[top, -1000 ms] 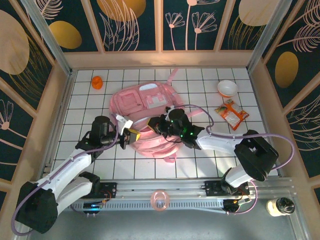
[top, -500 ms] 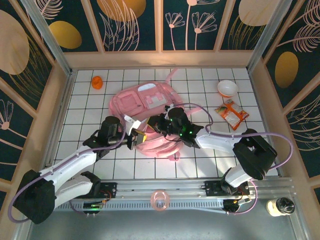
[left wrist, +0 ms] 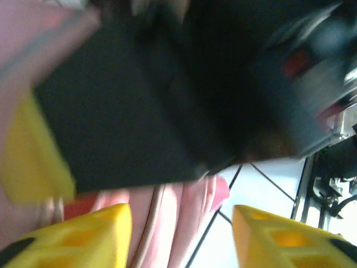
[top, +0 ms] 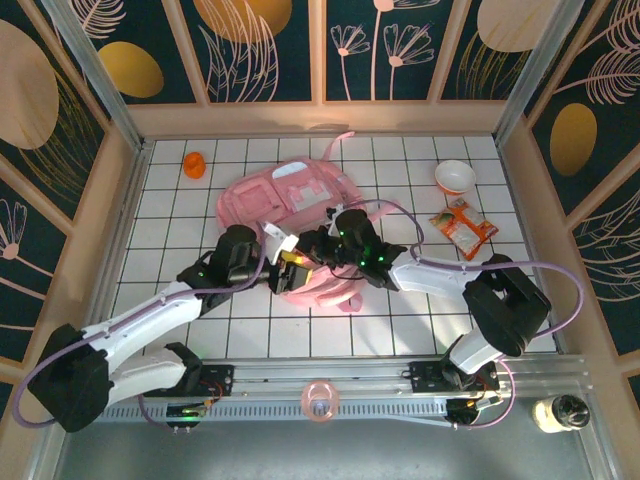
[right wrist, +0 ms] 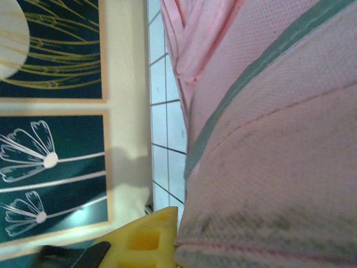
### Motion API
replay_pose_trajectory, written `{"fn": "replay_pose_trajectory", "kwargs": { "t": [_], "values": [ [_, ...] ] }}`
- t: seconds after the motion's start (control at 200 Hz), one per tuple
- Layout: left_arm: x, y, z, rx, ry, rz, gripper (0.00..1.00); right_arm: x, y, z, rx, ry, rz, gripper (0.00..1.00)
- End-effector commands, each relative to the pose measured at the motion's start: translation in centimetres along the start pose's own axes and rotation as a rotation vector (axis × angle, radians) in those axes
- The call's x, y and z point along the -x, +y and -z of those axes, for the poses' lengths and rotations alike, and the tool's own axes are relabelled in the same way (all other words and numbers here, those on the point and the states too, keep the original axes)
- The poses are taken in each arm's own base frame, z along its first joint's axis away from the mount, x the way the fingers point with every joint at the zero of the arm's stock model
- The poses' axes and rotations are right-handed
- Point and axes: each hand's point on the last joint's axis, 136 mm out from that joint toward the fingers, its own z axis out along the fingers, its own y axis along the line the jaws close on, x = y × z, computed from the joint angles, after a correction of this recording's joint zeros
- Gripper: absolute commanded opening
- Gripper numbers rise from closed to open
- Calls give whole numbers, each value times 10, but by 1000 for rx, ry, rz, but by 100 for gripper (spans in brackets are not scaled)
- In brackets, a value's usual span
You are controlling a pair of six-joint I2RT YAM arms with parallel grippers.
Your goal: Pack the student bag
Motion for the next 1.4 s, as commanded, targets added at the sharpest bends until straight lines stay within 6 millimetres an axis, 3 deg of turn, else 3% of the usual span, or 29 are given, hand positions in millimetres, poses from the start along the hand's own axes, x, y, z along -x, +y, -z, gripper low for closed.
{"fn": "replay_pose_trajectory", "kwargs": {
  "t": [0.0, 0.18, 0.335, 0.535, 0.791, 1.246, 1.396],
  "values": [
    [28, -15, 20, 0, -73, -197, 57, -9, 15, 1, 34, 85, 94, 0],
    [28, -15, 45, 83, -102, -459, 68, -1, 15, 12, 12, 109, 159, 0],
    [12, 2, 55, 193, -38, -663, 74, 1, 17, 21, 9, 144, 207, 0],
    [-12, 26, 43, 242, 103, -823, 77, -4, 21, 25, 13, 185, 247, 0],
    [-30, 54, 24, 298, 202, -845, 77, -4, 26, 28, 52, 205, 240, 0],
    [-31, 61, 2, 296, 103, -789, 39, -4, 35, 33, 99, 214, 250, 0],
    [-24, 57, 1, 285, 73, -741, 8, 0, 34, 40, 86, 178, 271, 4]
  ]
}}
